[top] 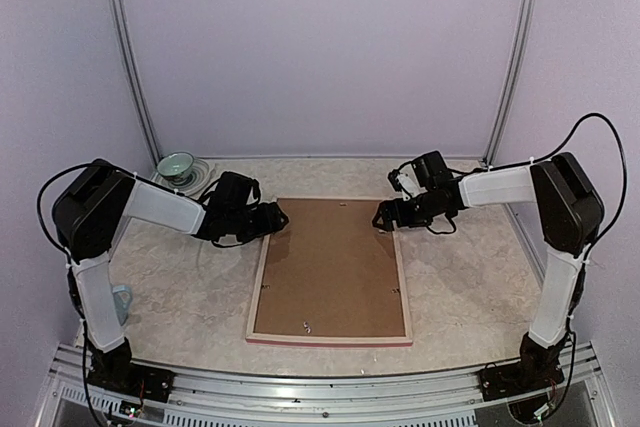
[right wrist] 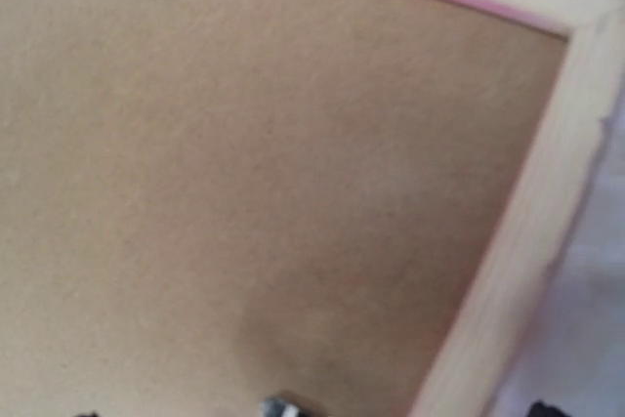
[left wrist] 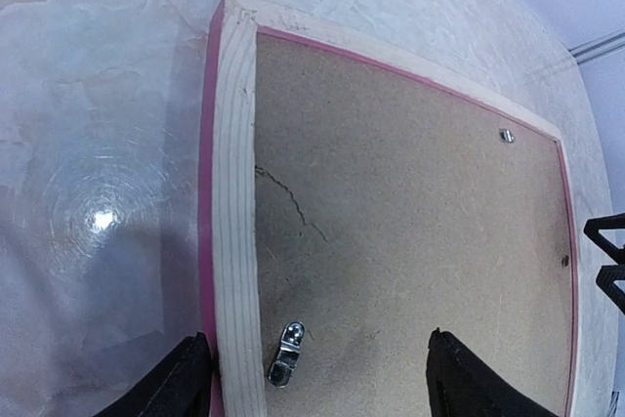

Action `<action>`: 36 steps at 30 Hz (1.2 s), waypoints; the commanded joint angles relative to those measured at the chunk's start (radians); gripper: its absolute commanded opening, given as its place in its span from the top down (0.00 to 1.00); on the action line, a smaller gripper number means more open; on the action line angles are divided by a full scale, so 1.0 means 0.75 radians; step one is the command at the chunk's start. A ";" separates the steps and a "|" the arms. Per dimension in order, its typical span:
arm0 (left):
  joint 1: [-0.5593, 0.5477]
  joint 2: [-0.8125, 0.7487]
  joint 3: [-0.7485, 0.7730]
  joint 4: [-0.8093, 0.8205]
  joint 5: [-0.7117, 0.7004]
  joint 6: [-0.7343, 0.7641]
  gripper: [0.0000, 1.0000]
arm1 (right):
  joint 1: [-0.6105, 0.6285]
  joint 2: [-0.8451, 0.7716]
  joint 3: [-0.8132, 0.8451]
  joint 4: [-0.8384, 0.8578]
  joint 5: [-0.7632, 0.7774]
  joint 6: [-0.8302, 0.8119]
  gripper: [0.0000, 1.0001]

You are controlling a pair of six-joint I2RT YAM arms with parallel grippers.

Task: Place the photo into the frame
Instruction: Adjust the photo frame at the center of the board.

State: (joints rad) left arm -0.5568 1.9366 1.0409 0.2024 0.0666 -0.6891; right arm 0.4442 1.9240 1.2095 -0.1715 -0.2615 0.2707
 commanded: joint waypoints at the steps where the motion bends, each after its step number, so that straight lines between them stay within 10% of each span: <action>1: -0.004 -0.051 0.018 -0.051 -0.058 0.030 0.30 | 0.009 -0.027 0.010 -0.052 0.077 -0.010 0.05; 16: 0.002 0.013 0.028 -0.082 -0.077 0.060 0.71 | 0.002 0.024 0.066 -0.077 0.092 0.009 0.11; 36: -0.025 0.077 0.090 -0.182 -0.127 0.086 0.71 | 0.001 0.031 0.074 -0.086 0.093 0.006 0.14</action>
State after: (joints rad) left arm -0.5602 1.9739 1.0859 0.0933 -0.0216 -0.6418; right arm 0.4438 1.9301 1.2392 -0.2245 -0.1997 0.2752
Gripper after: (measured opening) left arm 0.294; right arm 0.863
